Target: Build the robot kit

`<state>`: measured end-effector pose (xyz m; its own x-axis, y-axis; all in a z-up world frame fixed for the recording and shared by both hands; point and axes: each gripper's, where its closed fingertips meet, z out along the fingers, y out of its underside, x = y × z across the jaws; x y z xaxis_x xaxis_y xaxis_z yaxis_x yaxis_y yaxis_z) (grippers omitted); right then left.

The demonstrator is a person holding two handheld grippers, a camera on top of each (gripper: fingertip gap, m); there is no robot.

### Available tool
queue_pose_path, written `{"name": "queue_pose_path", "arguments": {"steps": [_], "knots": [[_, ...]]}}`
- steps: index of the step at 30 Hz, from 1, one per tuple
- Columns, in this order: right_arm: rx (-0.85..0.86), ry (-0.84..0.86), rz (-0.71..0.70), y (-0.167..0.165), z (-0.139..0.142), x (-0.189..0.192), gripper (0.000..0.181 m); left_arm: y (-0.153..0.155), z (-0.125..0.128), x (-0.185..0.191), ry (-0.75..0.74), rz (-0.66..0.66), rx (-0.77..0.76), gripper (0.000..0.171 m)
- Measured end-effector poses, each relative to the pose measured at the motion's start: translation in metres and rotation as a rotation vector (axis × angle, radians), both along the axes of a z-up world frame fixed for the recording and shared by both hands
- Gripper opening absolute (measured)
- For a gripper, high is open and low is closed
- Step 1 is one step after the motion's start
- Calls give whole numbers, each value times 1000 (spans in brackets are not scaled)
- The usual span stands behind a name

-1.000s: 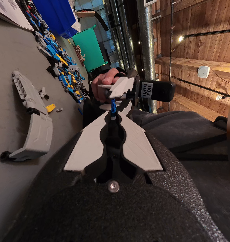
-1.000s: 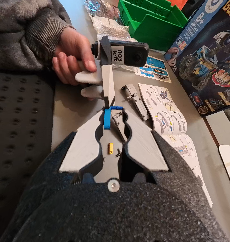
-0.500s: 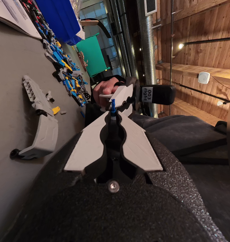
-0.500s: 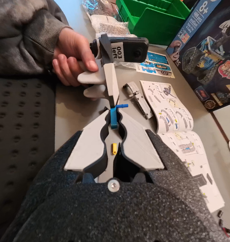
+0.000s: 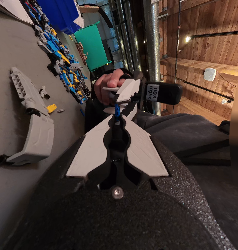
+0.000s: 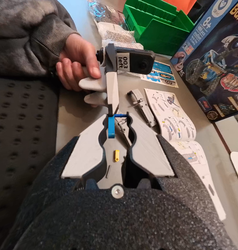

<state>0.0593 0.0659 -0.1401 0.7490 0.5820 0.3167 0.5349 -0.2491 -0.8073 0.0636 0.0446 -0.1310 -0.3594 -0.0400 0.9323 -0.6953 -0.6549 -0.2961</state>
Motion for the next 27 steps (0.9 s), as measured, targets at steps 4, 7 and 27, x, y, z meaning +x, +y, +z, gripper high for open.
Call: {"name": "queue_pose_path", "arguments": {"steps": [4,7,27], "knots": [[-36,57,-2,0,-1,-1,24,1,0,0,-2,2,-2,4],[-44,64,-11,0,-2,0,22,2,0,1,0,11,-5,3],[-189,379,-24,-21,5,6,20,6,14,-2,-205,125,342,5]]}}
